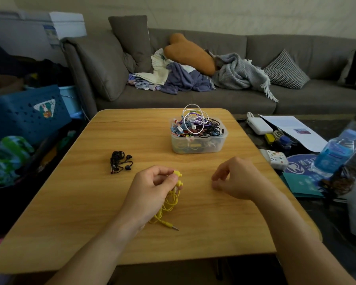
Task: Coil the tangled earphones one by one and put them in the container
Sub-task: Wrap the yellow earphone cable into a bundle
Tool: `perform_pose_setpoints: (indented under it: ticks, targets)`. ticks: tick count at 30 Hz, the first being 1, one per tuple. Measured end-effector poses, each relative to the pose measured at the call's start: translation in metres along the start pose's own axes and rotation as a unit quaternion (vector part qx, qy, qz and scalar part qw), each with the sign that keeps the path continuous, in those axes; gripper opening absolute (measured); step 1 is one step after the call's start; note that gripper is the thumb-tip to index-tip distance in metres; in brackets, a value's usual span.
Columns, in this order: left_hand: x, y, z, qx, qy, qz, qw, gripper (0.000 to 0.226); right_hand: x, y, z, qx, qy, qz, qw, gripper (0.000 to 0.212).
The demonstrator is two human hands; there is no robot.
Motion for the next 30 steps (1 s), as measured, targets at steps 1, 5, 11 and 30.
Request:
perform_pose_setpoints:
  ticks: [1, 5, 11, 30]
  targets:
    - [0.0, 0.0, 0.0, 0.0, -0.001, -0.004, 1.0, 0.011, -0.001, 0.001, 0.0, 0.002, 0.001, -0.002, 1.0, 0.01]
    - [0.001, 0.001, 0.0, -0.002, -0.001, -0.01, 1.0, 0.01, 0.0, 0.002, 0.0, -0.017, -0.012, 0.027, 0.999, 0.007]
    - [0.0, 0.001, 0.0, -0.008, 0.016, 0.003, 1.0, 0.01, 0.004, 0.007, -0.025, -0.24, -0.105, 0.132, 0.956, 0.005]
    - [0.004, -0.001, 0.014, -0.003, 0.122, 0.02, 0.992, 0.013, 0.013, 0.021, -0.053, -0.484, -0.24, 0.054, 0.84, 0.029]
Point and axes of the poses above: each hand's wrist, its own x-axis away from the middle knuckle, its own y-axis out of the palm, z = x × y, the point moved 5 cm from there along -x, towards the middle knuckle, and after that the axes turned 15 degrees about -z, right-handed, at the moved point
